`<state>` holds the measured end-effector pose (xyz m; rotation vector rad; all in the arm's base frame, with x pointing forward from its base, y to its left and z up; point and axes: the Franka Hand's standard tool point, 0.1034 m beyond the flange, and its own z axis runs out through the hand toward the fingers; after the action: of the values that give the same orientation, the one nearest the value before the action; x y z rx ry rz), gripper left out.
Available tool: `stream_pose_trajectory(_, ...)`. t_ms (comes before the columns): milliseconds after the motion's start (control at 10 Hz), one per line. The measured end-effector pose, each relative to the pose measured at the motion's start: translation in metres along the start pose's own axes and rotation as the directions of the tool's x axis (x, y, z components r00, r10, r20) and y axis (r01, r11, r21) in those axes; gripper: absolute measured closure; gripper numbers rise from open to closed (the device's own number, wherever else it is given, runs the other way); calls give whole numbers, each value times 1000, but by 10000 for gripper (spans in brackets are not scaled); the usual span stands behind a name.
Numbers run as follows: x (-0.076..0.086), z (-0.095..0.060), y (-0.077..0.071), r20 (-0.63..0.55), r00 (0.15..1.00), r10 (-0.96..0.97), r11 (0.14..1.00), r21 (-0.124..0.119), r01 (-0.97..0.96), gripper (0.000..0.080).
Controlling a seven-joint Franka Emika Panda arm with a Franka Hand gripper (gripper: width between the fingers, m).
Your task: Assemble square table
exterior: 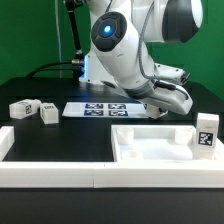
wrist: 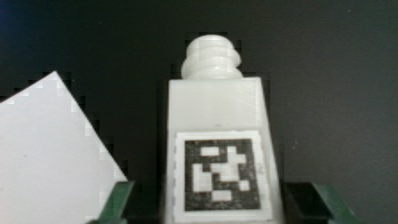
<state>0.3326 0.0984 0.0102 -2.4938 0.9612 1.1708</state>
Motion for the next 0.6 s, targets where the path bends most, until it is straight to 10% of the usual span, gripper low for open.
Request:
stream_pose_trajectory(400,0,0,0,0,1000,0,1000,0,0,512)
stream_pose_trajectory(600,-6,-41,-3,-21,1000,-6,998,-66,5,512)
